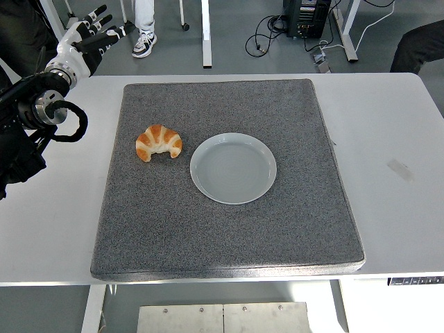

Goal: Place the bread on the plate

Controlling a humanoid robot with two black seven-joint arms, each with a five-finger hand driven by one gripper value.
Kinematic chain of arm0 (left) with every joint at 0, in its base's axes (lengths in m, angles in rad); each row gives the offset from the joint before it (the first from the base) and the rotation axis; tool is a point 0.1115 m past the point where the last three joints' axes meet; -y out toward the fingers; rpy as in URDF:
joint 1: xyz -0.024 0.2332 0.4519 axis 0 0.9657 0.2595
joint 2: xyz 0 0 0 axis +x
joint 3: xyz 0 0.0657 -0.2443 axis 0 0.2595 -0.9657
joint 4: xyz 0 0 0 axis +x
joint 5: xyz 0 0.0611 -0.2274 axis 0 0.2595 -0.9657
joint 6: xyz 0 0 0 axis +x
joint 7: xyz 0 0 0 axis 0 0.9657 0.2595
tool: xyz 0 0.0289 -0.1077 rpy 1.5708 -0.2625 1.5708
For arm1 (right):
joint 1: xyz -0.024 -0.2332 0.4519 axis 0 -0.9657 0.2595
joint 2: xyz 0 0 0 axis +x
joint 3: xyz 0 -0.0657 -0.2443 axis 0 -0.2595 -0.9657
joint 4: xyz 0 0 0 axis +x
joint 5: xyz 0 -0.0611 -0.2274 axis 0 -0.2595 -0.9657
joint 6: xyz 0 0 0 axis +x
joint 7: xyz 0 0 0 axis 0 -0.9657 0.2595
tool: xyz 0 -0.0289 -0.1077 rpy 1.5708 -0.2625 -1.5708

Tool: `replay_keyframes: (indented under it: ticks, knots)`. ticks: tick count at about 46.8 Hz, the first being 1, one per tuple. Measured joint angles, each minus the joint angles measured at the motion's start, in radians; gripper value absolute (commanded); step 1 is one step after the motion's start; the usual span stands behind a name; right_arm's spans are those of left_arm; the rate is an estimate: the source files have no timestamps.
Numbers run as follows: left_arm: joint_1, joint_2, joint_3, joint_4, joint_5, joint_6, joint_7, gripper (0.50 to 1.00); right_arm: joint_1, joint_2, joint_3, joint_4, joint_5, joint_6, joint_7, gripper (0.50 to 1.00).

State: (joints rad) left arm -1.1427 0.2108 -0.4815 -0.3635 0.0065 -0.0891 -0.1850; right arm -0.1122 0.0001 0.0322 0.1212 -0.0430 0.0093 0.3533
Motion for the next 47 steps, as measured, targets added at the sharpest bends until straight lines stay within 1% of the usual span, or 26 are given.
replay_keyframes:
  ticks: [10,37,47]
  knots:
    - [-0.012,0.012,-0.013,-0.002,-0.011,-0.003,0.000,0.989,0.000,0.000,0.000,0.000,0.000,0.000,0.000,1.000]
    - [-0.015,0.004,0.002,-0.001,0.001,0.003,0.002,0.989,0.000,0.000,0.000,0.000,0.000,0.000,0.000,1.000]
    - [-0.011,0.003,0.003,-0.002,0.003,-0.014,0.005,0.989,0.000,0.000,0.000,0.000,0.000,0.000,0.000,1.000]
